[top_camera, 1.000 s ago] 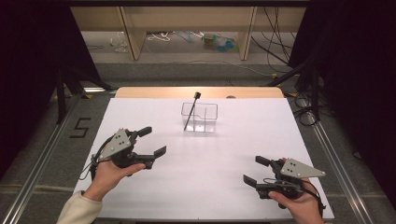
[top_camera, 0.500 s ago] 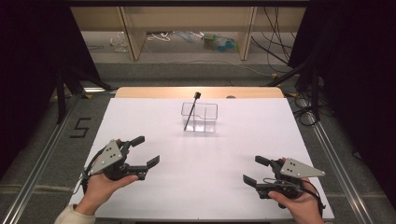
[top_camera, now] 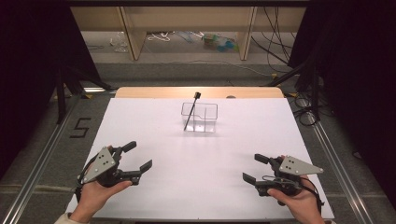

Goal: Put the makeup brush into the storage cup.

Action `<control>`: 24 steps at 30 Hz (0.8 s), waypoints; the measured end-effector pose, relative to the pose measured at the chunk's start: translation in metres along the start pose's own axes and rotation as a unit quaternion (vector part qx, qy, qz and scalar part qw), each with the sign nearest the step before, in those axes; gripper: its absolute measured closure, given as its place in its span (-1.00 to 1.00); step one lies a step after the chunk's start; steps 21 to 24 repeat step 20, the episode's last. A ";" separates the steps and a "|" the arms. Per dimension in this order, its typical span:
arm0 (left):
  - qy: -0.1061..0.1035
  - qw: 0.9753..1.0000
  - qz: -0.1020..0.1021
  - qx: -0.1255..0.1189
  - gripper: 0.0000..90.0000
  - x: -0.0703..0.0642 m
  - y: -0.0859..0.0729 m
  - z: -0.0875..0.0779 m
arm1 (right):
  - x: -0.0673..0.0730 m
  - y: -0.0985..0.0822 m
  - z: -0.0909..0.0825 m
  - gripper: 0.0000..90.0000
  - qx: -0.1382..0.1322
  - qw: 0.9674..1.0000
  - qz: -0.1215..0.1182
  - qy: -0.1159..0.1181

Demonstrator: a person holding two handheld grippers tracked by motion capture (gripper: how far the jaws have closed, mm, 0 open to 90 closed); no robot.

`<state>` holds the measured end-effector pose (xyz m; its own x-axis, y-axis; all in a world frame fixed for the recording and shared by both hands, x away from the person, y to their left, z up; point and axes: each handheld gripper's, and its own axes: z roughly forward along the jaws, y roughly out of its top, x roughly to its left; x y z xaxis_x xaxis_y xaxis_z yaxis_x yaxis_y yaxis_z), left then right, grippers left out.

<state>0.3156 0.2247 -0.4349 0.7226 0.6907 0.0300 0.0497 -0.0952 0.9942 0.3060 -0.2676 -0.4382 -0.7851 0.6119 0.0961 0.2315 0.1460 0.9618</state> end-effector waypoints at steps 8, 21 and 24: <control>0.001 1.000 0.001 -0.001 -0.67 -0.003 -0.001 -0.001 | -0.007 0.002 0.002 -0.58 0.013 1.000 0.002 0.010; 0.002 1.000 -0.001 0.008 -0.66 -0.011 -0.003 -0.001 | -0.010 0.001 0.004 -0.62 0.012 1.000 0.001 0.002; 0.002 1.000 -0.001 0.008 -0.66 -0.011 -0.003 -0.001 | -0.010 0.001 0.004 -0.62 0.012 1.000 0.001 0.002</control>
